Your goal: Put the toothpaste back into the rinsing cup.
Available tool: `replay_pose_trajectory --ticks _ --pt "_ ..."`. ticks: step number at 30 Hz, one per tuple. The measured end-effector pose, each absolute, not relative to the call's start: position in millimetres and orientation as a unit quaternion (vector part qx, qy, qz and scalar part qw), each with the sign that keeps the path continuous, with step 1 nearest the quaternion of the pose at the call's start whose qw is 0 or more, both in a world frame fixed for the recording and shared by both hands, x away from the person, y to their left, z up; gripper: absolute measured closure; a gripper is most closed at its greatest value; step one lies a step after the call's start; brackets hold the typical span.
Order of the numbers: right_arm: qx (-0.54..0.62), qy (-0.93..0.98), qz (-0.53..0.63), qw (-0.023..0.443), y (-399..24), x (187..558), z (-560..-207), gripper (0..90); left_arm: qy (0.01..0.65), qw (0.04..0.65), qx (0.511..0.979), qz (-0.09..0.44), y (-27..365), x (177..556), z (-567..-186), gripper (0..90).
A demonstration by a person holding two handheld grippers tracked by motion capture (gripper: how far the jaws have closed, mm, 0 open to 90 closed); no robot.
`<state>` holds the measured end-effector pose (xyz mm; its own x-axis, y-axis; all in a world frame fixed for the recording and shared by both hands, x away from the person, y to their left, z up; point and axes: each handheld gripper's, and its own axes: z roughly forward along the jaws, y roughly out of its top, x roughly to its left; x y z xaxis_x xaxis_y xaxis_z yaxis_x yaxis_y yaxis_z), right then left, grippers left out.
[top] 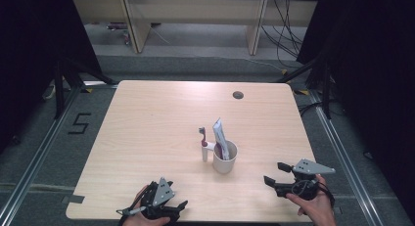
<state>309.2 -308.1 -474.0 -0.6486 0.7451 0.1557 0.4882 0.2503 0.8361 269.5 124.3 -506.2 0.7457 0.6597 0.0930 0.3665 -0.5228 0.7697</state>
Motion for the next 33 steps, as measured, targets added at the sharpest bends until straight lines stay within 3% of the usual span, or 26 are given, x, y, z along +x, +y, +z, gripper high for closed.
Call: replay_pose_trajectory --ticks 33 --pt "0.372 0.823 0.405 0.139 -309 296 -488 16.8 0.306 0.378 0.853 0.191 130 264 -506 21.6"
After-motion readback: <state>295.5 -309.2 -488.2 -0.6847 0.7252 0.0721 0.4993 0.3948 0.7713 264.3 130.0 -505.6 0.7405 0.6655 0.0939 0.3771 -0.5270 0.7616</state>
